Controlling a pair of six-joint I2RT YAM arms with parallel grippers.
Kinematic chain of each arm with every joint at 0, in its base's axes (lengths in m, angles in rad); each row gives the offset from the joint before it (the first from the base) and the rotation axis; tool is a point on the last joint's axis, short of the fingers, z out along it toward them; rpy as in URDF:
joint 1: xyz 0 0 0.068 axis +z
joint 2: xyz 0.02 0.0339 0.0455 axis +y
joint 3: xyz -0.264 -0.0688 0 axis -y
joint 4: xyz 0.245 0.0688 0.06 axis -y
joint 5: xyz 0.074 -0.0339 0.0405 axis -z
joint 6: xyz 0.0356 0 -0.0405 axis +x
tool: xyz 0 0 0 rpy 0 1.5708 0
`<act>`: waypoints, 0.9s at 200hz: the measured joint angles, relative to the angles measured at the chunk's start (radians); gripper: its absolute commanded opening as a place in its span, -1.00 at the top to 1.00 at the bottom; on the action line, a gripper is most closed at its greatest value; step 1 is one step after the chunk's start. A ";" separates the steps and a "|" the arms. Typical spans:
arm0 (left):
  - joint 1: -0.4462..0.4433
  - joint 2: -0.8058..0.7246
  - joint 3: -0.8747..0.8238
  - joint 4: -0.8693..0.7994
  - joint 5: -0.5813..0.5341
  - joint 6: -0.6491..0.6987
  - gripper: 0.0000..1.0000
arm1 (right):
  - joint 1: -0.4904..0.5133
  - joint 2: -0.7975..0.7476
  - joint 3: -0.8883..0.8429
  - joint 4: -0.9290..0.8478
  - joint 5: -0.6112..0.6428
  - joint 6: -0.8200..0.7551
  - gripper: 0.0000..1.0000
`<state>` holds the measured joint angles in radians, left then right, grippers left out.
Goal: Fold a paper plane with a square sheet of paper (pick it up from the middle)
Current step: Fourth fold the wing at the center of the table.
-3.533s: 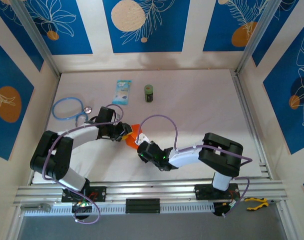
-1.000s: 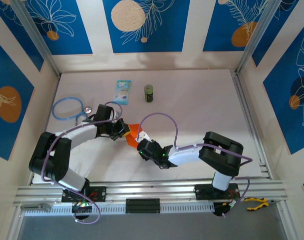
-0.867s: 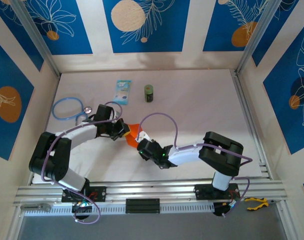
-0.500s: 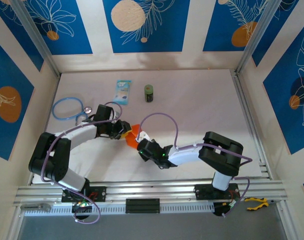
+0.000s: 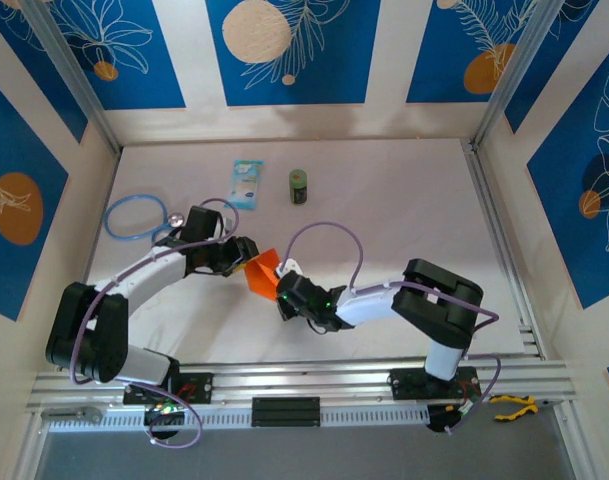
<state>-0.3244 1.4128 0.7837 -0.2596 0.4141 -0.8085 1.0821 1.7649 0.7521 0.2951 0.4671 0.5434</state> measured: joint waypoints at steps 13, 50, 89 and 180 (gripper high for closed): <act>0.000 0.000 0.000 0.000 0.001 0.000 0.05 | -0.019 0.000 -0.010 0.023 -0.053 0.030 0.89; 0.002 0.000 -0.002 0.008 0.015 0.003 0.31 | -0.075 0.001 -0.032 0.068 -0.190 0.114 0.89; 0.002 0.005 -0.021 0.035 0.049 0.005 0.57 | -0.113 0.009 -0.029 0.076 -0.294 0.172 0.89; 0.003 0.057 -0.082 0.151 0.154 -0.029 0.76 | -0.149 0.022 0.008 0.017 -0.405 0.257 0.87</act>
<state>-0.3218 1.4696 0.7017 -0.1081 0.5686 -0.8379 0.9333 1.7866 0.7601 0.3119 0.0620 0.8009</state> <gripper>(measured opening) 0.128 0.066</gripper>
